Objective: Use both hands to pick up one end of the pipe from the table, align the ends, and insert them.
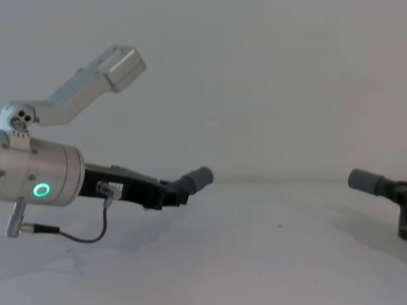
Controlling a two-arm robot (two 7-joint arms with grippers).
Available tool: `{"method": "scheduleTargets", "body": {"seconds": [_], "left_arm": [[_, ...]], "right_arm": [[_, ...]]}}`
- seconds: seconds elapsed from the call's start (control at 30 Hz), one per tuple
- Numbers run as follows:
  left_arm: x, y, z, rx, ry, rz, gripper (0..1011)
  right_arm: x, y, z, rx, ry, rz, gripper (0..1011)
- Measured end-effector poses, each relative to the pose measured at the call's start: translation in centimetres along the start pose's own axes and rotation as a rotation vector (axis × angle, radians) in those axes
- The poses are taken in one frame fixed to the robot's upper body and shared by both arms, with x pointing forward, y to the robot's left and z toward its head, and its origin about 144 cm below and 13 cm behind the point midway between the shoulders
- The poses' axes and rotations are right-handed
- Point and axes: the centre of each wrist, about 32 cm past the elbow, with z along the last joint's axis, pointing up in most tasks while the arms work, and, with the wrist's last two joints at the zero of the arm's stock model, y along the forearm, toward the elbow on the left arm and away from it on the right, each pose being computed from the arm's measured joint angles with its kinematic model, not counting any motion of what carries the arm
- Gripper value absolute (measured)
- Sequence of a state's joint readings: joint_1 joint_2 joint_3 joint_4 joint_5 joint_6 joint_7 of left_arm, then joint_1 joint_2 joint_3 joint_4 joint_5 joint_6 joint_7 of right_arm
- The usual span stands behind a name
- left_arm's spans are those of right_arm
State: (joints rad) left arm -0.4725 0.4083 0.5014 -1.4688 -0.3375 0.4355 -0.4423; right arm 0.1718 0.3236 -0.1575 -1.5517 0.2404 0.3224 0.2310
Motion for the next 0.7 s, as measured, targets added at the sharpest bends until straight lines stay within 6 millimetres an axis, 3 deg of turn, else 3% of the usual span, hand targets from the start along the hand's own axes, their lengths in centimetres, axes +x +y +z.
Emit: {"method": "scheduleTargets", "body": {"seconds": [0.7], "left_arm": [[0.7,1.8,2.8,-0.194,-0.359,-0.155,316]], "right_arm": [[1.7,-1.8,0.2,0.253,-0.271,0.073,127]]}}
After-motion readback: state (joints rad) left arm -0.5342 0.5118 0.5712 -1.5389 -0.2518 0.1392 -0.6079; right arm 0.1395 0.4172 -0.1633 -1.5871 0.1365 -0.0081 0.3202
